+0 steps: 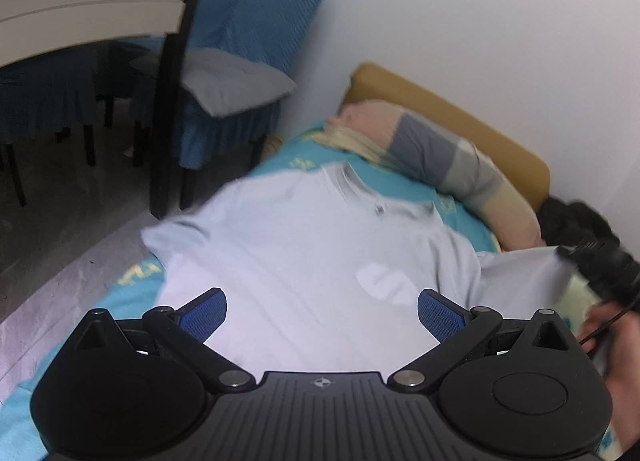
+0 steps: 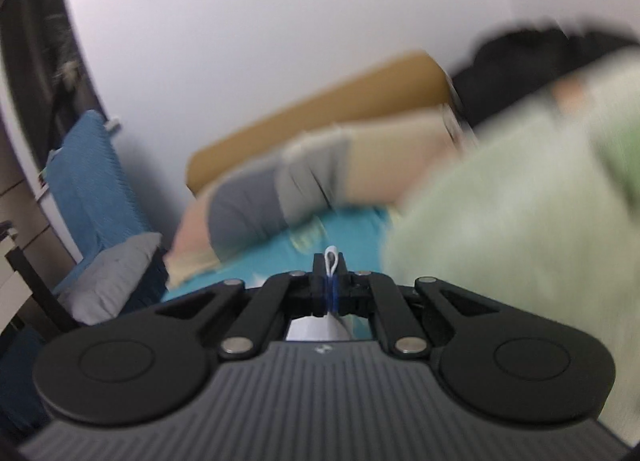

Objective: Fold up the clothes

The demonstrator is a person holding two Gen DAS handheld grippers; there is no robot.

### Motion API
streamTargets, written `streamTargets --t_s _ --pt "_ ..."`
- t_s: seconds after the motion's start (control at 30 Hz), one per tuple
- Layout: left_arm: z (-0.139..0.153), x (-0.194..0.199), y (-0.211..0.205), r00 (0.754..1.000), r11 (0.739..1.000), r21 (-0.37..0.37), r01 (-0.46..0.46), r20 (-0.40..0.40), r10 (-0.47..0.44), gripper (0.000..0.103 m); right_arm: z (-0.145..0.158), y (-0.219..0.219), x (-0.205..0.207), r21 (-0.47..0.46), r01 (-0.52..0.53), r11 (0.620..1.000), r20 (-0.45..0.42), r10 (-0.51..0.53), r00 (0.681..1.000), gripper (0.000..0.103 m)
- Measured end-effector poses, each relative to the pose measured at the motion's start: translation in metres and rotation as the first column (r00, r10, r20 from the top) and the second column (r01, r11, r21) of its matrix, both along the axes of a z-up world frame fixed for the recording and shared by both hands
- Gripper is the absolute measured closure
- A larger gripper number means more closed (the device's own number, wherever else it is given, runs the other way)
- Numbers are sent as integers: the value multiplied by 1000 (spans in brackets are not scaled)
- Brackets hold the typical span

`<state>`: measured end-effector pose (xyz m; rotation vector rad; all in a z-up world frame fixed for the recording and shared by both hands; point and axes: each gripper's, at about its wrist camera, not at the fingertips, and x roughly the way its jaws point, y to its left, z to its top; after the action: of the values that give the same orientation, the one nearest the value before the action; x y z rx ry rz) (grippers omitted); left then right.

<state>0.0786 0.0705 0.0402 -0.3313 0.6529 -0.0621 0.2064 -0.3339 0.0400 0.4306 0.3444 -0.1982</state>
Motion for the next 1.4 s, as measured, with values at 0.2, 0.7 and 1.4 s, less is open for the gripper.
streamTargets --t_s 0.2,0.7,1.4 --pt "26 -6 49 991 992 -67 -108 66 112 0 69 82 41 -246 -150 957 -31 147 989 98" --pt "-27 24 96 984 984 -62 -166 -76 161 0 -70 283 144 -261 -466 846 -294 390 873 95" --pt "-48 1 9 978 985 -92 145 -134 -157 8 -2 107 -168 40 -272 962 -93 274 957 21"
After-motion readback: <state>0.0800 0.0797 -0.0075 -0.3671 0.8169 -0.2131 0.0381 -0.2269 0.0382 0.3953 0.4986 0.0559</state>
